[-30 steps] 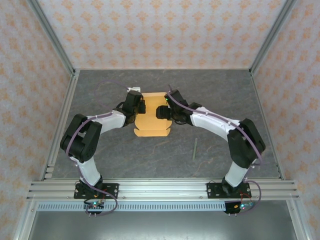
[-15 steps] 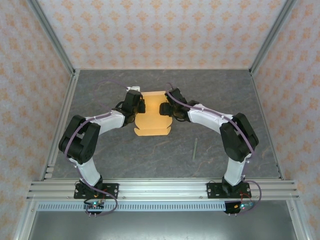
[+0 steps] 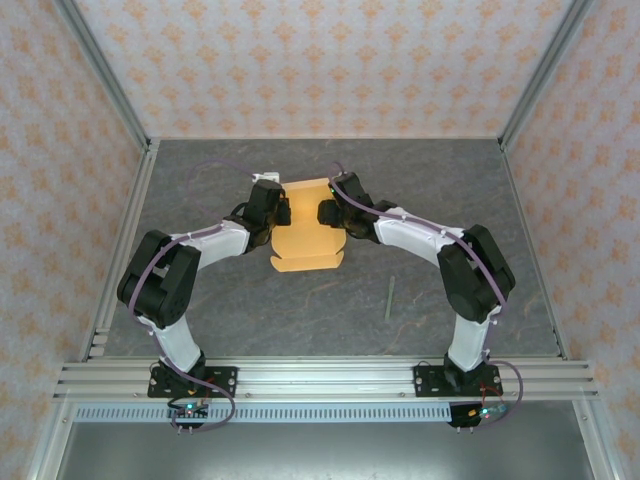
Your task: Fold the paper box
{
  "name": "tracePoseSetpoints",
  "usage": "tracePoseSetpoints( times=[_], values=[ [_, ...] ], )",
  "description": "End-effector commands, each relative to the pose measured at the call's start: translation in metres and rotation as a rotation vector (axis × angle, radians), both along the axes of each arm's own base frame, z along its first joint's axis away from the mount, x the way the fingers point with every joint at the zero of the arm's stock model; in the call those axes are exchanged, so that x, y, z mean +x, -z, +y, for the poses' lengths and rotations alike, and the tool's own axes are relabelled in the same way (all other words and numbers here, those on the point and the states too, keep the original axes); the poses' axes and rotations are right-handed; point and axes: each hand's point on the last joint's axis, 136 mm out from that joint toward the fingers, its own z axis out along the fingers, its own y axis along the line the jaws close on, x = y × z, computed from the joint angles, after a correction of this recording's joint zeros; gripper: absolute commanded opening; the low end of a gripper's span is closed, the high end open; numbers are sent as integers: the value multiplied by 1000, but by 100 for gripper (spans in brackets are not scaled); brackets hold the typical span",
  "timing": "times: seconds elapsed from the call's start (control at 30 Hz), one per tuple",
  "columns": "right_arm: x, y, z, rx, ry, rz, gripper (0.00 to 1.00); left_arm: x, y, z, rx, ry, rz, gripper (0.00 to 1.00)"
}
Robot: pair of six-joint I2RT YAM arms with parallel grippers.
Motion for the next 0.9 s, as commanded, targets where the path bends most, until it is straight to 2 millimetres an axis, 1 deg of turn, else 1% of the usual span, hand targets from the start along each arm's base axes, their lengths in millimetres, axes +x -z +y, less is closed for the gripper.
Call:
tracePoseSetpoints(
  times=[0.0,0.2,0.47,0.57,0.7,0.8,0.87],
  values=[
    [10,-13,10,42,-32,-68,44,3,-20,-5,-15,17,-38,0],
    [5,-8,21,48,-86,-59,38,4,-17,-7,-14,23,-29,0],
    [1,10,23,19,-108,-12,33,4,-15,-10,-19,32,-22,0],
    [0,13,22,-5,-121,3,33,4,-15,-10,-15,32,-21,0],
    [-3,7,18,-39,-137,6,34,3,-15,-8,-6,28,-21,0],
    [-9,-5,13,-50,-152,-6,36,4,-15,-5,9,21,-19,0],
    [-17,-15,9,-53,-178,-16,39,4,-15,-2,21,14,-17,0]
  ],
)
